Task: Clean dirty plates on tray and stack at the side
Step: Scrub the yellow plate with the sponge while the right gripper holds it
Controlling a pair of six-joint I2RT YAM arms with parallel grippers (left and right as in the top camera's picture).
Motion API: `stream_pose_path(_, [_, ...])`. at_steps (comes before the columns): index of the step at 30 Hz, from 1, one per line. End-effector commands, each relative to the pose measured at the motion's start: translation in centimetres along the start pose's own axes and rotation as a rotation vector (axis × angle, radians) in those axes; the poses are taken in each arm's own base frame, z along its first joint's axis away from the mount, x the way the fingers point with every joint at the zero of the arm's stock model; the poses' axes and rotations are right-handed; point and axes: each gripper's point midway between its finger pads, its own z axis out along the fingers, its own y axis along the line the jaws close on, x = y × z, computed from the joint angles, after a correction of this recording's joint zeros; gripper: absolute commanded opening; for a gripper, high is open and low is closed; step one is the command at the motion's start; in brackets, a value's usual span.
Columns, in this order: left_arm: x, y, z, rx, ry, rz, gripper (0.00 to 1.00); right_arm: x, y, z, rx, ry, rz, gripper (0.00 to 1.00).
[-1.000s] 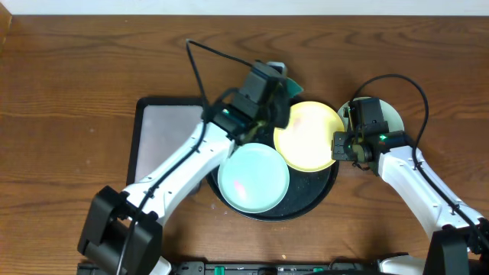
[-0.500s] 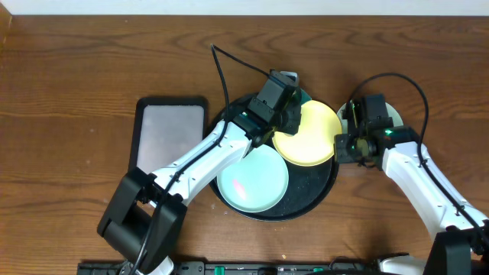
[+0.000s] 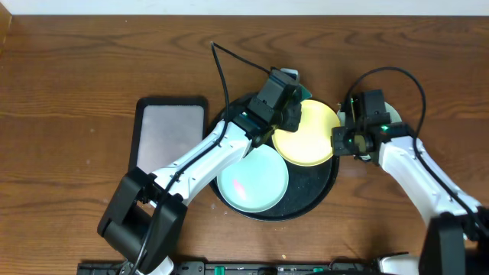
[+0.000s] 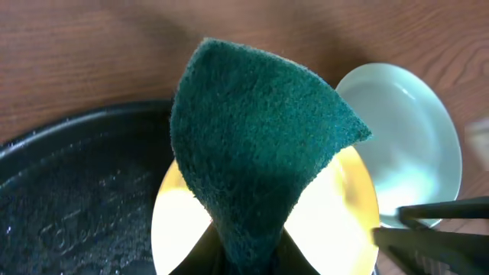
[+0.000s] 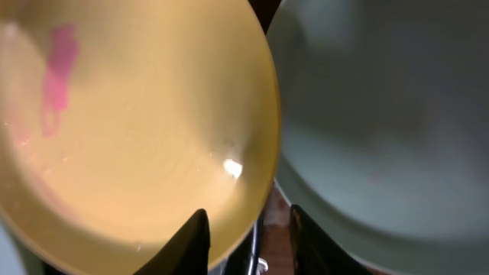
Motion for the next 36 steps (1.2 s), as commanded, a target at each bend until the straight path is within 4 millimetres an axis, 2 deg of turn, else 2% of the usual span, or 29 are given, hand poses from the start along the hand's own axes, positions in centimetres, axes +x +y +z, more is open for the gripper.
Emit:
stream_pose_path(1, [-1.8, -0.4, -0.4, 0.001, -0.053, 0.033, 0.07, 0.3, -0.3, 1.6, 0.006, 0.039, 0.018, 0.31])
stream_pose_path(4, [-1.7, -0.4, -0.2, 0.001, -0.052, 0.033, 0.08, 0.5, -0.3, 2.4, 0.003, 0.057, 0.019, 0.30])
stream_pose_path(5, [-1.6, -0.3, -0.1, 0.000, -0.050, 0.033, 0.08, 0.5, -0.3, 2.5, 0.002, 0.055, 0.020, 0.28])
stream_pose_path(7, [-1.3, -0.1, 0.3, -0.005, -0.040, 0.033, 0.08, 0.3, -0.2, 2.5, 0.001, 0.049, 0.019, 0.17])
stream_pose_path(9, [-0.9, 0.1, 1.0, -0.011, -0.027, 0.032, 0.07, 0.2, -0.2, 2.4, 0.000, 0.044, 0.019, 0.13])
stream_pose_path(15, [0.3, 0.7, 2.4, -0.025, 0.008, 0.038, 0.07, -0.1, -0.3, 2.3, -0.001, 0.029, 0.029, 0.16])
stream_pose_path(21, [0.3, 0.7, 2.4, -0.026, 0.011, 0.052, 0.07, -0.7, -0.2, 1.5, -0.004, 0.001, 0.029, 0.20])
stream_pose_path(33, [0.4, 0.6, 2.4, -0.025, 0.014, 0.054, 0.07, -0.8, -0.1, 1.3, -0.006, -0.007, 0.034, 0.02])
stream_pose_path(36, [0.4, 0.6, 2.4, -0.025, 0.014, 0.054, 0.07, -0.8, -0.2, 1.3, -0.006, -0.007, 0.034, 0.12])
